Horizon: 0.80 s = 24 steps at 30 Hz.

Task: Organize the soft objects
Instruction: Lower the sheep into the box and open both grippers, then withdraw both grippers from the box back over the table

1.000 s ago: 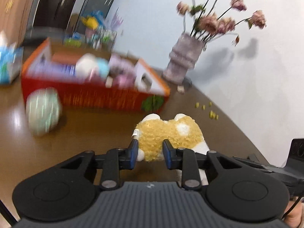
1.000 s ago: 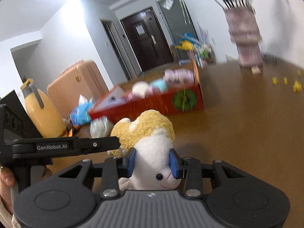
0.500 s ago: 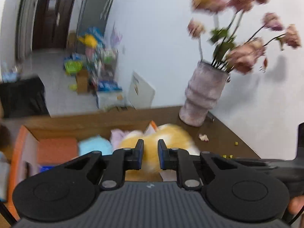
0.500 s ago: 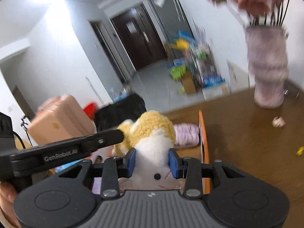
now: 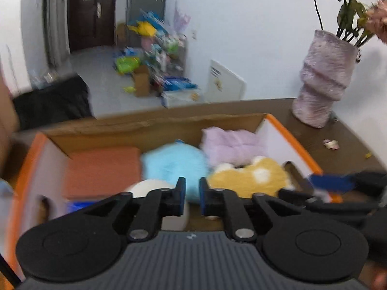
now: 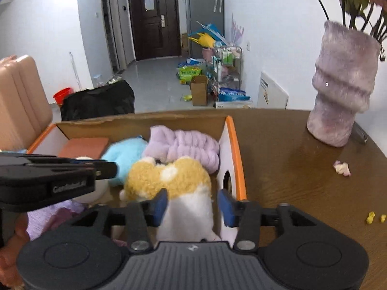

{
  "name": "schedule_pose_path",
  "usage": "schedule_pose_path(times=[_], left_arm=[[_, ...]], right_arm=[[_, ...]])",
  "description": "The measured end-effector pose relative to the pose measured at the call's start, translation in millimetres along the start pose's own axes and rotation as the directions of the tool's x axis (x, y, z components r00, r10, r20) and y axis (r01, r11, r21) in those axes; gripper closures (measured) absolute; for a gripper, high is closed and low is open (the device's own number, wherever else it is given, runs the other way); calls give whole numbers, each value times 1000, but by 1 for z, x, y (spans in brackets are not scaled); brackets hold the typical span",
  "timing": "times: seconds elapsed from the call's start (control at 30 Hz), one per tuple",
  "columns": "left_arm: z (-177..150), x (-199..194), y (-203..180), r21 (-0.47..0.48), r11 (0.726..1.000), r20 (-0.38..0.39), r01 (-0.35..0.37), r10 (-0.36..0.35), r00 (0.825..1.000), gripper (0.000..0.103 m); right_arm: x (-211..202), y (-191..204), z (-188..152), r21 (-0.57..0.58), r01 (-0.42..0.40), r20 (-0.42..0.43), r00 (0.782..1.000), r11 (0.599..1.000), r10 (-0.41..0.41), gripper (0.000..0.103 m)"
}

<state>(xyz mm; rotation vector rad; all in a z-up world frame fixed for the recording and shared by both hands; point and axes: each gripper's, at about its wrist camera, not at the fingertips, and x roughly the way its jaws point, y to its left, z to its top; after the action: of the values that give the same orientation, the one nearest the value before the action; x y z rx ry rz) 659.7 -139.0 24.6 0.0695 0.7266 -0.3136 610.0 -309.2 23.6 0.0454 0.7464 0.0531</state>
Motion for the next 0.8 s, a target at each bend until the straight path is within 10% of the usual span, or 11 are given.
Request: schedule_pose_path(times=[0.07,0.27,0.37,0.8], left_arm=[[2,-19,4,28,998,48,-59,58,997,47],[3,-97,23,41,979,207,-201,188,960,1],[-10,-132,29,40,962,285,-270,248,926,0],[-107,-262,31,-83,951,288,-299,310,906,0]], right_arm=[[-13,0,5,-25,0,35,999,1000,1,43],[-65,-21,24,-4,27,128,991,1000,-26,22],[-100,-33,19,31,34,218,975,999,-40,11],[-202,-23,-54,93,-39,329,944,995,6,11]])
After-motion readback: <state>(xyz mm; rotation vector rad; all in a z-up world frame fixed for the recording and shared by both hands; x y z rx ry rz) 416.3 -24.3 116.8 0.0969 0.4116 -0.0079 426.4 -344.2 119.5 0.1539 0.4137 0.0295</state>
